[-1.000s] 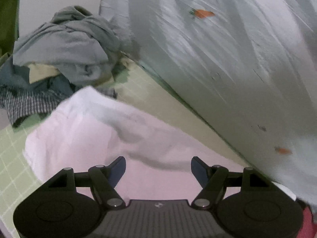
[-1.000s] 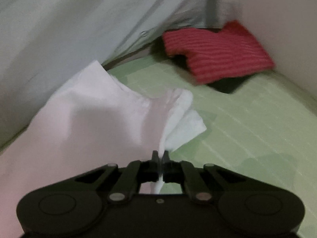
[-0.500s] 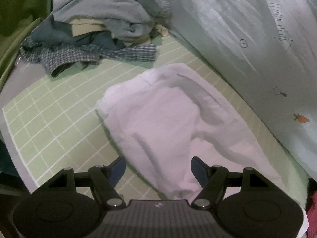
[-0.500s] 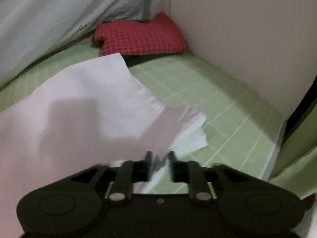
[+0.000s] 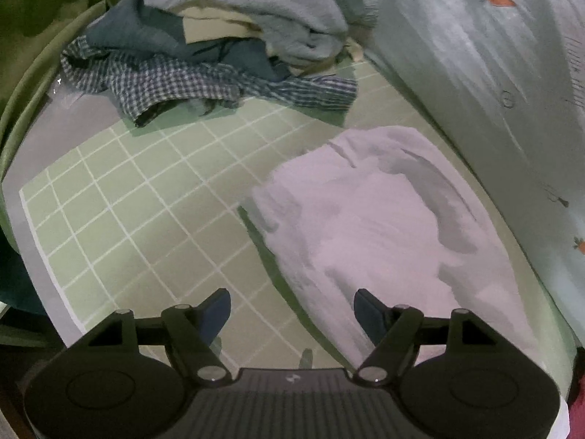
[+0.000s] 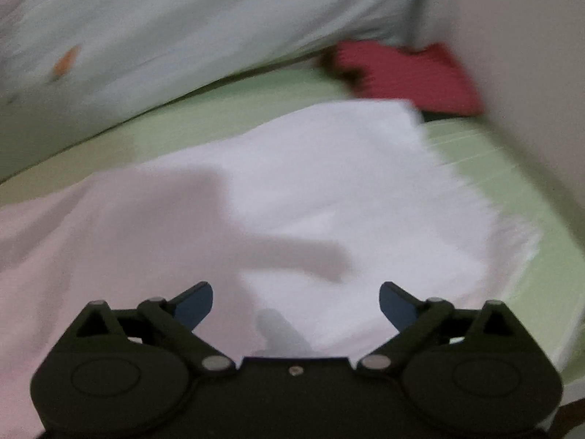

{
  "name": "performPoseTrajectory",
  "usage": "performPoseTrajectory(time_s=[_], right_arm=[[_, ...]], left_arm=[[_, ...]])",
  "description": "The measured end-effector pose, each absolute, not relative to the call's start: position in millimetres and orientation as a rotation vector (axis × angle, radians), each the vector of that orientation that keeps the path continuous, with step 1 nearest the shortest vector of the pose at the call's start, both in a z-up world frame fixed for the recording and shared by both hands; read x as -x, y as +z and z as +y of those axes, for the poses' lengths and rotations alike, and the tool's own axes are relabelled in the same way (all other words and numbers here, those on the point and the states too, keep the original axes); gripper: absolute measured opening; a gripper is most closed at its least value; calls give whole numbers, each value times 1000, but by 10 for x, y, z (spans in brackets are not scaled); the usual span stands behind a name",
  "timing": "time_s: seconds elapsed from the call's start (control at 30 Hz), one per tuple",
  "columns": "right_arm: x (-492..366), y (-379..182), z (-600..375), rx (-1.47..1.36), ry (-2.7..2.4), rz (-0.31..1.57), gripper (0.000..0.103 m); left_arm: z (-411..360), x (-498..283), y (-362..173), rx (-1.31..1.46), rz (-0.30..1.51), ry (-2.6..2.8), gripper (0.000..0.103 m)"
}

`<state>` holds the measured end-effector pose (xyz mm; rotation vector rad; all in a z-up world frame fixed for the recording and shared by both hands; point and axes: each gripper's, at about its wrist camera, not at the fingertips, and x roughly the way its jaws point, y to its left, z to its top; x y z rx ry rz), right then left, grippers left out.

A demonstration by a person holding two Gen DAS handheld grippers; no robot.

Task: Fold clothes
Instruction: 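Release the shirt with both grippers and hover over the folded shirt, then pinch the shirt collar with the left gripper and lift it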

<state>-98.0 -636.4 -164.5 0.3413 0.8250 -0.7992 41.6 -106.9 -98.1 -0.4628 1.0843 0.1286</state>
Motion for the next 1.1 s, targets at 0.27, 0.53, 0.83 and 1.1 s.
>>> performPoseTrajectory(time_s=[0.27, 0.53, 0.83, 1.1], right_arm=[[472, -1829, -5557, -300, -675, 932, 100], [329, -1708, -5361, -326, -773, 946, 100], [421, -1614, -5166, -331, -879, 942, 100], [579, -1847, -5147, -335, -854, 1025, 100]], left_arm=[[-789, -909, -1334, 526, 1160, 43, 77], [-779, -1271, -1652, 568, 1228, -52, 85], [-672, -1425, -1570, 526, 1157, -111, 24], [-578, -1395, -1339, 421, 1042, -105, 19]])
